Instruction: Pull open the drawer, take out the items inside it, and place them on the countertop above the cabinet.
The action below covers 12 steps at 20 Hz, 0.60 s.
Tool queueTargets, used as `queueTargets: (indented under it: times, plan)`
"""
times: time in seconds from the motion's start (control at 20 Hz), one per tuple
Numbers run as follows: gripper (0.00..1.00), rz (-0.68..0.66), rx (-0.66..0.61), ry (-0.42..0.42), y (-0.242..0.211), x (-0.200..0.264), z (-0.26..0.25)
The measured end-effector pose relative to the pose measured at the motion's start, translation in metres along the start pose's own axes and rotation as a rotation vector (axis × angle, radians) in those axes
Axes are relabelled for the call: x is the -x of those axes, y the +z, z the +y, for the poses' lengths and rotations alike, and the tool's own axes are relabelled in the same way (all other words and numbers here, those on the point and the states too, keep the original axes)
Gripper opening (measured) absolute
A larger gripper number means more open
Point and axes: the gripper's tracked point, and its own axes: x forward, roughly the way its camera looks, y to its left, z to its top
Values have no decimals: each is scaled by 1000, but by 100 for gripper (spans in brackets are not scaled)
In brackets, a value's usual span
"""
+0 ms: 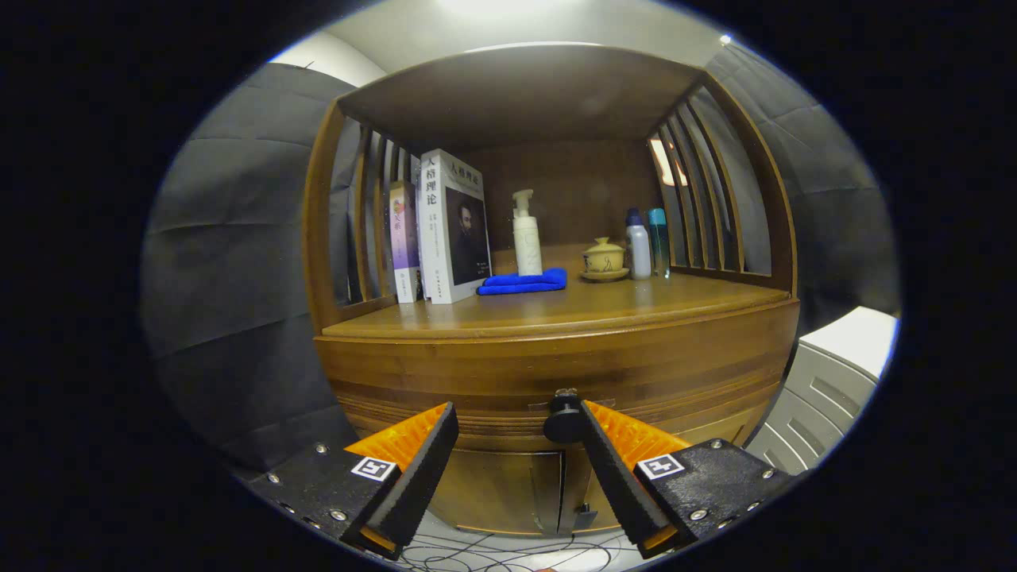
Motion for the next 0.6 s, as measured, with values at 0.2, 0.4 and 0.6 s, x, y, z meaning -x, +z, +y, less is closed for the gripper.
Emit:
queueTargets:
  times: [0.2, 0.4, 0.6]
  plan:
    - [94, 52, 13, -46, -11, -29, -12]
    - [85, 101, -47, -82, -25, -39, -25]
    - [57, 129, -79, -92, -29, -45, -35]
